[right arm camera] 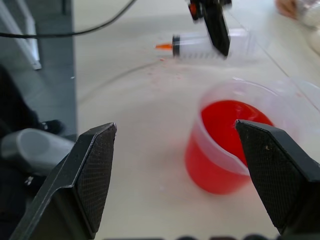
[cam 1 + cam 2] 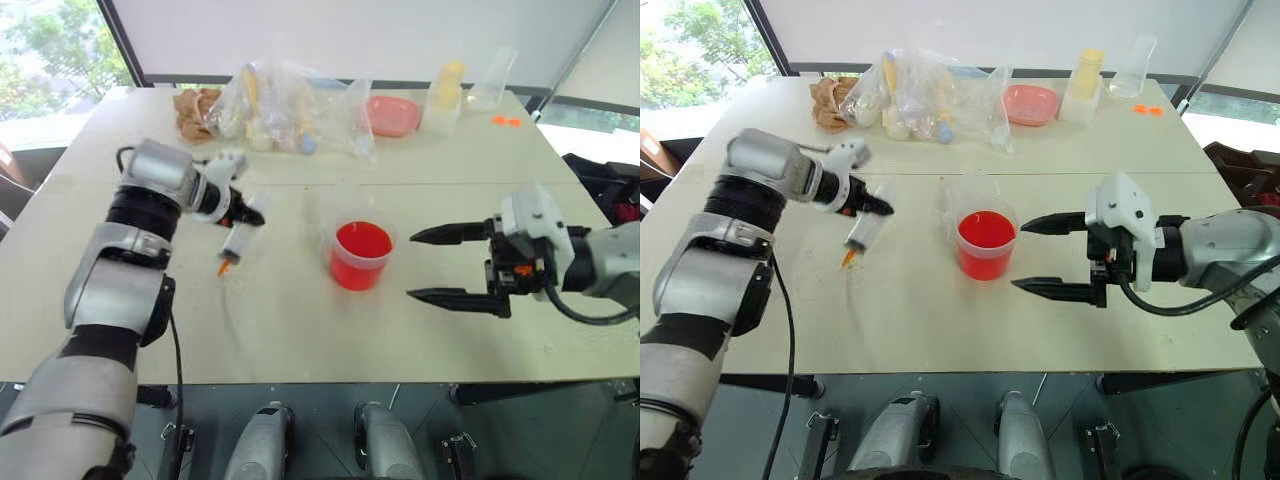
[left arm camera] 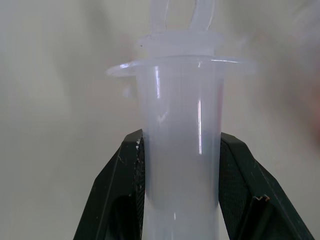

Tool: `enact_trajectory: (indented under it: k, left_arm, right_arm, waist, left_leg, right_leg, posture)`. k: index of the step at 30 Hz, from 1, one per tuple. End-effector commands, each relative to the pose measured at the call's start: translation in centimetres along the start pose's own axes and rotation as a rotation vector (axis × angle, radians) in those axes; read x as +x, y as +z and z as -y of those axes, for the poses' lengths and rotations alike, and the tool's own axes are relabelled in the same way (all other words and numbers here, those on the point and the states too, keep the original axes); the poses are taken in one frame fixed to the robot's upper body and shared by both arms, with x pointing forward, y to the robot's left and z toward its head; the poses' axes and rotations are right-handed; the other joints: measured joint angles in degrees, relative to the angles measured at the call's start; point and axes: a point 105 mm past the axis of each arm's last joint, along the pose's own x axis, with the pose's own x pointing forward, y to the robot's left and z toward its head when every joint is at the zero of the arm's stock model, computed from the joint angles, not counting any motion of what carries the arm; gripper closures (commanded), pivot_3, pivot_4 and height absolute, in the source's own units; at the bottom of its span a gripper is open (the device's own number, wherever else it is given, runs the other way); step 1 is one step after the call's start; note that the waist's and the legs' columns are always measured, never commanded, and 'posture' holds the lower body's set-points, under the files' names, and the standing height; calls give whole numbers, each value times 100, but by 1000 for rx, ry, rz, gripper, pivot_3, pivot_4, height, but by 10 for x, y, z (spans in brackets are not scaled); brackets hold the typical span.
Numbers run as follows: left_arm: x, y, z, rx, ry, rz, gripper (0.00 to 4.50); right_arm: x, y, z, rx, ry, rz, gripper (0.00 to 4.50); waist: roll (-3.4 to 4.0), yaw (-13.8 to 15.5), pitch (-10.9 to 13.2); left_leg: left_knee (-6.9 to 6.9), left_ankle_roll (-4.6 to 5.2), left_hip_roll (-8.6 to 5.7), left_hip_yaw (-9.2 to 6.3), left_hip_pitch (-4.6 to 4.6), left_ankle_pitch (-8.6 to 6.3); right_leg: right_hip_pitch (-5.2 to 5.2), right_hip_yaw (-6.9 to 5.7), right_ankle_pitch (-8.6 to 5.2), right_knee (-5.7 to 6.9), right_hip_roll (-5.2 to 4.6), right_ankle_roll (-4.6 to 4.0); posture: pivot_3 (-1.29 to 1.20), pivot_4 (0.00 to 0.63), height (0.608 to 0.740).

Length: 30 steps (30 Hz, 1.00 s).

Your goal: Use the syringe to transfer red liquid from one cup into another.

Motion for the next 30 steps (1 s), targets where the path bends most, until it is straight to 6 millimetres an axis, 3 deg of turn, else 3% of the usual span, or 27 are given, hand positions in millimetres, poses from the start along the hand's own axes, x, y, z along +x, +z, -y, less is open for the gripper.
enact_trajectory:
  k: [1, 2, 7, 9, 14, 19, 25, 30]
  left_arm:
    - [-49, 67, 24, 105, -65, 353, 3144]
    - [-57, 75, 29, 125, -81, 412, 3144]
    - [-120, 130, 72, 179, -280, 920, 3144]
    - [-126, 132, 90, 118, -442, 1027, 3144]
    - [-89, 89, 144, 184, -737, 965, 3144]
    - [-56, 66, 168, 258, -820, 907, 3144]
    - [-24, 40, 177, 392, -801, 828, 3144]
    - [-6, 30, 168, 382, -768, 795, 3144]
  right_arm:
    - [-22, 0, 28, 113, -190, -63, 518]
    - [-25, -2, 31, 131, -214, -90, 518]
    - [-52, 49, 71, 60, -400, 209, 518]
    - [-57, 62, 84, 9, -471, 285, 518]
    - [-56, 63, 110, -48, -623, 300, 518]
    - [-57, 67, 118, -136, -690, 306, 518]
    - [-50, 80, 113, -238, -688, 314, 518]
    - [-31, 84, 99, -242, -604, 350, 518]
  waist:
    - [3, 6, 0]
    - [3, 9, -1]
    - [7, 6, -2]
    - [7, 13, -2]
    - [15, 15, -9]
    - [14, 6, -7]
    - [20, -23, -11]
    - [20, -27, -11]
  left_leg:
    - [0, -1, -1, 1, -2, 0]
    - [0, -1, -2, 2, -5, 0]
    - [-2, -7, -1, 6, -9, 3]
    - [-1, -9, -1, 8, -8, 4]
    - [-3, -9, -7, 16, 0, 4]
    - [9, -9, -16, 29, -11, 6]
    - [3, -8, -15, 32, 5, 6]
    - [4, -8, -8, 29, 4, 6]
  right_leg:
    - [-4, 1, 0, 2, -3, 0]
    - [-9, 2, 1, 4, -7, -1]
    - [-17, 2, 4, 6, -6, -4]
    - [-17, 2, 4, 4, -6, -3]
    - [-7, 6, 5, 5, -6, -2]
    - [-8, 4, 5, 7, 2, -2]
    - [-1, 6, 5, 6, 6, -2]
    - [1, 6, 5, 6, 6, -2]
  posture:
    - [0, 150, 737]
    - [0, 150, 737]
    - [0, 150, 737]
    - [0, 150, 737]
    - [0, 150, 737]
    - [0, 150, 737]
    - [0, 150, 737]
    - [0, 150, 737]
